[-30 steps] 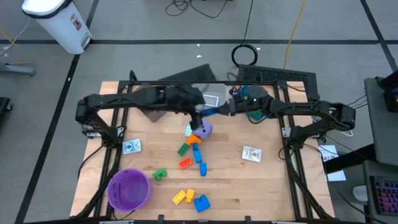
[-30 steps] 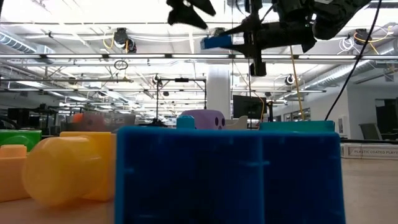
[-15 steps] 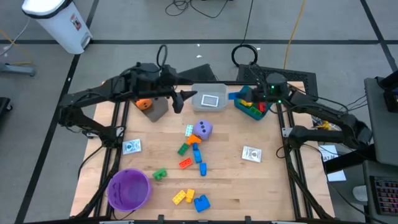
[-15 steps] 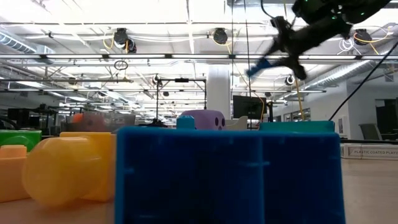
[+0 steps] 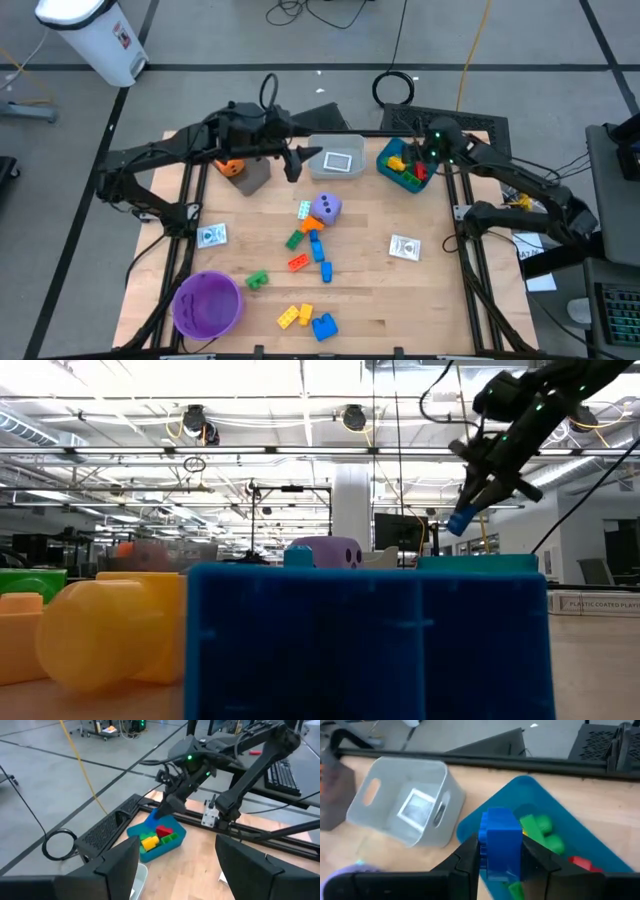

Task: Pick & Place Toys
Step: Put the blue game piece into the blue bin

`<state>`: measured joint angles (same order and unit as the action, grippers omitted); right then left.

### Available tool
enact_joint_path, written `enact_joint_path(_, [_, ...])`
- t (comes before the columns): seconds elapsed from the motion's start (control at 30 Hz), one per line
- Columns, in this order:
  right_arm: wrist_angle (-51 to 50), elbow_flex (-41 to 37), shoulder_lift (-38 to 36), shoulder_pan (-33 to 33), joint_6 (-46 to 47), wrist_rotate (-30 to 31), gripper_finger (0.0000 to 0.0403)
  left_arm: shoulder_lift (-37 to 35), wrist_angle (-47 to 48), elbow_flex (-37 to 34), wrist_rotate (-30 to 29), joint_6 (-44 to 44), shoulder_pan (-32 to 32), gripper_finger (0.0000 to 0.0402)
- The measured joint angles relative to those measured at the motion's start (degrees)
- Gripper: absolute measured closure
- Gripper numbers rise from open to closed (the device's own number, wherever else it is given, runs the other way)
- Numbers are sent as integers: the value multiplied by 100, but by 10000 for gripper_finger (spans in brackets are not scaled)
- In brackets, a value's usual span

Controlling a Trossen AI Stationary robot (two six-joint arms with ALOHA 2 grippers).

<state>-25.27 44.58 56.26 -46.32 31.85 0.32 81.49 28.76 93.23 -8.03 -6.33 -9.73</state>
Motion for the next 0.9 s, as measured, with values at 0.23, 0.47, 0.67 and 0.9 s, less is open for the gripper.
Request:
enact_joint_path(0.23, [657, 0, 887, -23, -109, -11, 314, 76, 5, 2, 0, -154, 2, 133])
enact_joint_path(0.47, [903, 0, 1644, -23, -109, -7, 314, 70, 21, 2, 0, -308, 17, 133])
enact_joint_path(0.67, [1006, 0, 1961, -23, -77, 151, 303, 70, 23, 2, 0, -327, 17, 133])
enact_joint_path(0.9, [1052, 0, 1822, -25, -318, 248, 208, 68, 200, 2, 0, -384, 17, 133])
